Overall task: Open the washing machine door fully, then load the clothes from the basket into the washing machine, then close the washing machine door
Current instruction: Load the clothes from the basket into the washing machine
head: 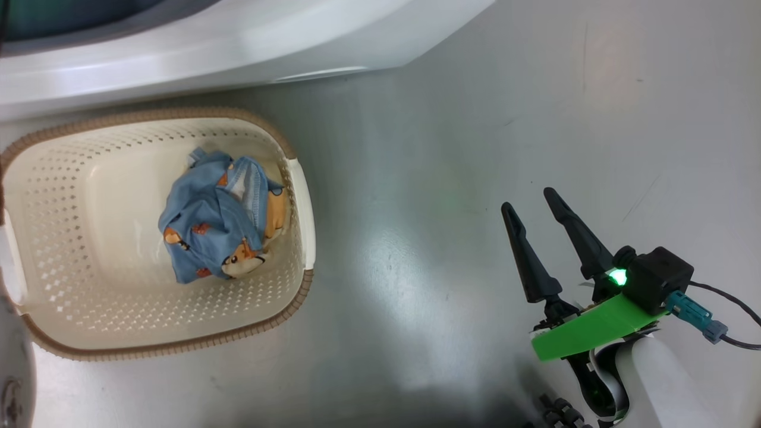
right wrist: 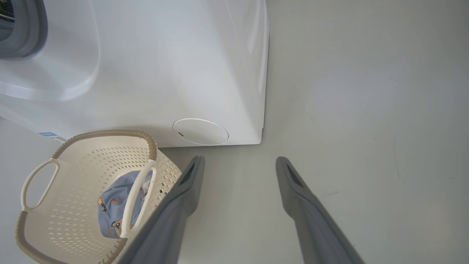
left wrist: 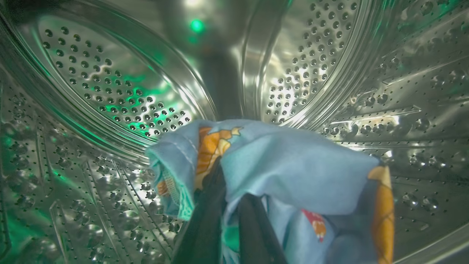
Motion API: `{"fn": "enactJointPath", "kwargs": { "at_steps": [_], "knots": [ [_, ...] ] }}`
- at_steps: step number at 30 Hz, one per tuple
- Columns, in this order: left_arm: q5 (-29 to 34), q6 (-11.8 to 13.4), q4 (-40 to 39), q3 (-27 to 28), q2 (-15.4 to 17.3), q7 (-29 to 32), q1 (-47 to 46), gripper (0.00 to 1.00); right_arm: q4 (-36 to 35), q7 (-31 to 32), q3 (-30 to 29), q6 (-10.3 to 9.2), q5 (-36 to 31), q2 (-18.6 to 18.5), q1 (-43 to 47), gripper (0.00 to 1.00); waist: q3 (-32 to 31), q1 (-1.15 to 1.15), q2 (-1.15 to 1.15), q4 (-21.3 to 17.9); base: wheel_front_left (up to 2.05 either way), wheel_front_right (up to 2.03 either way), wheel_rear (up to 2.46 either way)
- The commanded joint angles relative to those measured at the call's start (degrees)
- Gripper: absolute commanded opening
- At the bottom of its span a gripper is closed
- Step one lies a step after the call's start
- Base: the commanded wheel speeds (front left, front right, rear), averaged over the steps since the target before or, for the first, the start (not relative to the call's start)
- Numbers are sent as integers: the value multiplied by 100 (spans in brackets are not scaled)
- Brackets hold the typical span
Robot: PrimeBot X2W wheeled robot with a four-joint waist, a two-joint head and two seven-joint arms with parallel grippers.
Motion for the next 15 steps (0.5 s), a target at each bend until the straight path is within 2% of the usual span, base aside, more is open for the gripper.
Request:
{"fn": "enactJointPath", "kwargs": {
  "at_steps": [1,15],
  "knots": [
    [59,-22,-70,37,301,-38,-106,0,-115,-27,124,9,-32,-23,121,100,46,0,0,12,0,0,0],
    [-125,-284,1440,-140,315,308,-661,0,-43,-27,233,9,-9,-44,49,100,61,0,0,-40,0,0,0]
  ]
}}
